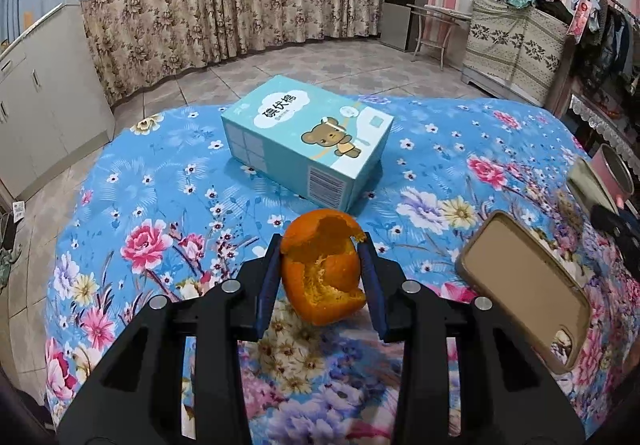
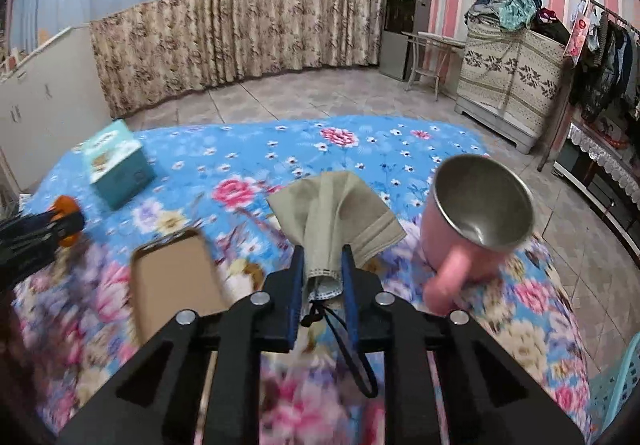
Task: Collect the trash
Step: 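Carry the orange peel and grey-green cloth over the blue basket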
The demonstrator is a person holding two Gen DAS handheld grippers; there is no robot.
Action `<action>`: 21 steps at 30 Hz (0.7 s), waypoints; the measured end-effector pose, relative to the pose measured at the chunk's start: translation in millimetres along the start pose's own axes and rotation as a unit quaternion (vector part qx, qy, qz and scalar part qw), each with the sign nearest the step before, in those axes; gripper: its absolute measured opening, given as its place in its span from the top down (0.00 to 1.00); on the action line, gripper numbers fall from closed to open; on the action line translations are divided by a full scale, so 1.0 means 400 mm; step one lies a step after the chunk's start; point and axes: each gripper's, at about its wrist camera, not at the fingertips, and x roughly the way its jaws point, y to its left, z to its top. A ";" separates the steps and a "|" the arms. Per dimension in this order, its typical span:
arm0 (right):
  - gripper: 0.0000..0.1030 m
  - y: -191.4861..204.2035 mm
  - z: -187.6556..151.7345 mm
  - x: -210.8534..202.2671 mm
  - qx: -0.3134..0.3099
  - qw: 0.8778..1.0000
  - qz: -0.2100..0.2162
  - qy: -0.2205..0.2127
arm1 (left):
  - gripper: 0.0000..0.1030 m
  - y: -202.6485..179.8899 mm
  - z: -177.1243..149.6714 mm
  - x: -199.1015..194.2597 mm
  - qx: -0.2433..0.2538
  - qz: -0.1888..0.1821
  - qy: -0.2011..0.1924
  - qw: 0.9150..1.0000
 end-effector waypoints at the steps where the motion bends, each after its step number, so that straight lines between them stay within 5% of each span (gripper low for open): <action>1: 0.82 0.001 -0.012 -0.021 -0.001 1.000 0.004 -0.003 | 0.64 -0.002 -0.003 -0.008 0.000 0.000 -0.002 1.000; 10: 0.82 -0.090 -0.081 -0.216 0.023 0.999 0.010 -0.031 | 0.64 -0.111 -0.050 -0.140 0.050 0.005 -0.036 0.998; 21: 0.82 -0.379 -0.197 -0.478 0.085 0.991 -0.075 -0.075 | 0.64 -0.375 -0.103 -0.243 0.065 -0.099 -0.039 0.992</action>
